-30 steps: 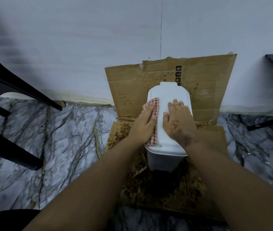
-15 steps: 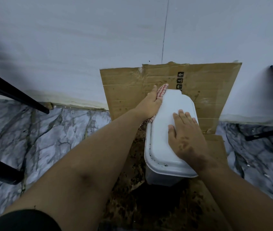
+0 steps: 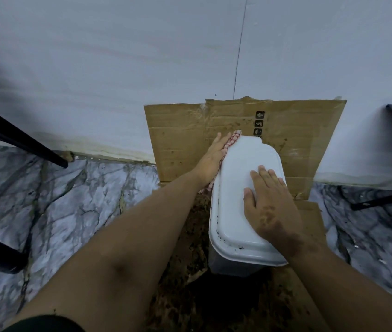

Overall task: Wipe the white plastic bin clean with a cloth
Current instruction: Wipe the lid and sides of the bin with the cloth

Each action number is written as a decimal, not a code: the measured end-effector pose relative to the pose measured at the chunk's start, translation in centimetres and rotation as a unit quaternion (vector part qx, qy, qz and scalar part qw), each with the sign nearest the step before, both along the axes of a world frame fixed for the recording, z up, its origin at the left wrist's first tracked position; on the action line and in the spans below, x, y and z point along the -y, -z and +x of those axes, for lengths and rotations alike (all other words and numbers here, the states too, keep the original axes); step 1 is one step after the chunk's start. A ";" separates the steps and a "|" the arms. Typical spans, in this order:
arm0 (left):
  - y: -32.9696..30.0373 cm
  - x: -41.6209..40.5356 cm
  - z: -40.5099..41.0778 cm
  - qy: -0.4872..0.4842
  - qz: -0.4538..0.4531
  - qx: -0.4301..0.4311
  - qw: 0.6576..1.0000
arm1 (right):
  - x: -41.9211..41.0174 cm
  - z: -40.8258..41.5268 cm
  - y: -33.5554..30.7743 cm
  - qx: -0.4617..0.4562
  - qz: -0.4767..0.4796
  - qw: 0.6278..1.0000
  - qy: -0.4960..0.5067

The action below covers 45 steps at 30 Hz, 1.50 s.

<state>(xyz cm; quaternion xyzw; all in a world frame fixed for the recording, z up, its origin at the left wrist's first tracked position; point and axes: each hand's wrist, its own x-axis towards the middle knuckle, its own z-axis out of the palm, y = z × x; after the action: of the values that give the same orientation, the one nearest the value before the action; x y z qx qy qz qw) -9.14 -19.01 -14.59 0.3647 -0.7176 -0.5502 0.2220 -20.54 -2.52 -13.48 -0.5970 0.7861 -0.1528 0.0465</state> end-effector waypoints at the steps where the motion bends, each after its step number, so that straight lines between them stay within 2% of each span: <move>1: -0.2 -0.2 0.0 -0.012 0.015 -0.008 1.000 | 0.0 0.0 0.0 -0.001 0.000 1.000 -0.001; 6: -1.0 -3.8 1.4 -0.036 -0.001 0.005 0.999 | -0.2 0.2 -0.1 -0.004 -0.010 1.000 0.000; 10: 0.4 -5.8 2.1 -0.072 -0.006 -0.035 0.997 | -0.1 0.1 -0.1 0.000 -0.009 1.000 0.003; 14: 2.2 -4.7 2.8 -0.126 -0.129 -0.030 0.983 | -0.3 0.2 -0.2 0.000 -0.011 1.000 0.002; 15: 2.5 -3.8 3.0 -0.115 -0.145 -0.025 0.983 | -0.3 0.2 -0.2 -0.001 -0.012 1.000 0.001; 20: 1.0 -2.3 1.5 -0.011 -0.106 0.020 0.994 | -0.2 0.1 -0.3 0.000 -0.007 1.000 0.002; 26: -1.6 -1.2 -2.1 0.015 -0.158 0.162 0.974 | 0.0 0.0 -0.2 -0.009 -0.005 1.000 0.002; 29: -1.7 -1.7 -2.7 0.019 -0.187 0.131 0.973 | 0.0 0.1 -0.2 -0.005 -0.007 1.000 0.001; 32: -1.5 -1.0 -1.8 -0.037 -0.157 0.067 0.985 | -0.1 0.2 -0.1 -0.010 -0.019 1.000 -0.002; 34: -1.4 -0.7 -1.6 -0.035 -0.172 0.106 0.979 | -0.1 0.2 -0.1 -0.009 -0.020 1.000 -0.003; 38: -2.1 -0.6 -2.7 0.039 -0.223 0.180 0.957 | -0.1 0.1 -0.2 -0.011 -0.022 1.000 -0.003; 45: -2.3 -0.9 -2.4 0.061 -0.270 0.201 0.940 | -0.1 0.2 -0.3 -0.006 -0.030 1.000 0.000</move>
<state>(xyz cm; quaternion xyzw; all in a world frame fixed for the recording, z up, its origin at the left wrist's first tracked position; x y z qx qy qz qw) -11.59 -18.14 -12.32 0.3500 -0.8897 -0.2630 0.1292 -20.30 -2.39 -13.17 -0.5990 0.7814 -0.1730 0.0241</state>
